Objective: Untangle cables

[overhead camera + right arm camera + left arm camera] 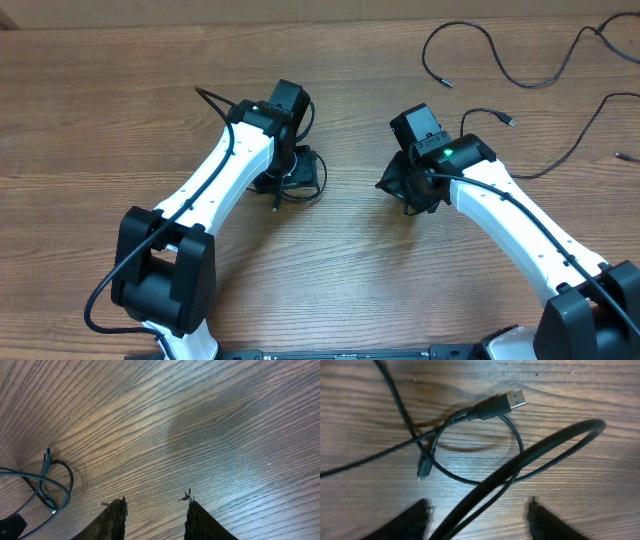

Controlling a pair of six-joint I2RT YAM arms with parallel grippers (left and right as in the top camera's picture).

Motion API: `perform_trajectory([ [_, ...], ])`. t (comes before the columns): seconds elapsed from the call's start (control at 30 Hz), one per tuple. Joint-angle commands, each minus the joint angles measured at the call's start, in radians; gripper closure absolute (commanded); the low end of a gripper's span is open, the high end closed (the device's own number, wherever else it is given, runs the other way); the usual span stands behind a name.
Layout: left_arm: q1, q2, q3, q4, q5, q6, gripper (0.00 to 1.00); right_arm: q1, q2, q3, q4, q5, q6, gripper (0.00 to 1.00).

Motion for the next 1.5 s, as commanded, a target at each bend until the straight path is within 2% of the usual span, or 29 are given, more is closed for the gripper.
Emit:
perform_trajectory([
  [0.0, 0.001, 0.007, -0.012, 0.003, 0.004, 0.016, 0.73, 0.002, 0.006, 0.006, -0.007, -0.002, -0.011, 0.61],
  [0.07, 0.001, 0.007, -0.008, 0.001, 0.007, 0.016, 0.95, 0.002, 0.006, 0.006, -0.010, -0.002, -0.011, 0.61],
  [0.13, 0.001, 0.007, 0.010, -0.018, 0.017, 0.021, 0.96, 0.002, 0.006, 0.006, -0.011, -0.002, -0.011, 0.61],
  [0.23, 0.005, 0.007, 0.099, -0.101, 0.094, 0.098, 0.96, 0.002, 0.006, 0.006, -0.011, -0.002, -0.011, 0.61],
  [0.4, 0.015, -0.003, 0.390, -0.304, 0.266, 0.227, 0.96, 0.002, 0.006, 0.006, -0.008, -0.001, -0.010, 0.62],
  [0.53, 0.015, -0.024, 0.596, -0.391, 0.261, 0.223, 0.96, 0.002, 0.006, 0.006, -0.009, -0.002, -0.011, 0.62],
  [0.6, 0.015, -0.032, 0.648, -0.415, 0.186, 0.154, 0.96, 0.002, 0.006, 0.006, -0.008, -0.002, -0.011, 0.61],
  [0.77, 0.005, -0.026, 0.625, -0.528, -0.274, -0.207, 0.96, 0.002, 0.006, 0.006, -0.008, -0.002, -0.010, 0.61],
  [0.83, 0.000, -0.020, 0.570, -0.531, -0.263, -0.203, 0.96, 0.002, 0.006, 0.006, -0.009, -0.002, -0.011, 0.61],
  [0.9, -0.001, -0.014, 0.520, -0.521, -0.124, -0.108, 0.96, 0.002, 0.006, 0.006, -0.008, -0.002, -0.010, 0.61],
  [0.97, 0.008, -0.006, 0.501, -0.512, 0.163, 0.082, 0.96, 0.002, 0.006, 0.006, -0.008, -0.003, -0.010, 0.61],
  [1.07, 0.041, -0.006, 0.502, -0.499, 0.676, 0.356, 0.96, 0.002, 0.006, 0.006, -0.003, -0.016, -0.010, 0.61],
  [1.13, 0.069, -0.006, 0.502, -0.480, 0.824, 0.406, 0.96, 0.002, 0.006, 0.006, -0.002, -0.039, -0.011, 0.61],
  [1.17, 0.086, -0.006, 0.502, -0.464, 0.834, 0.402, 0.96, 0.002, 0.006, 0.006, -0.003, -0.051, -0.011, 0.62],
  [1.27, 0.137, -0.006, 0.501, -0.431, 0.719, 0.309, 0.96, 0.002, 0.006, 0.006, -0.009, -0.079, -0.039, 0.62],
  [1.4, 0.188, -0.006, 0.501, -0.444, 0.420, 0.039, 0.96, 0.002, 0.006, 0.006, -0.005, -0.104, -0.102, 0.62],
  [1.47, 0.198, -0.006, 0.501, -0.454, 0.402, 0.013, 0.96, 0.002, 0.006, 0.006, 0.010, -0.156, -0.144, 0.62],
])
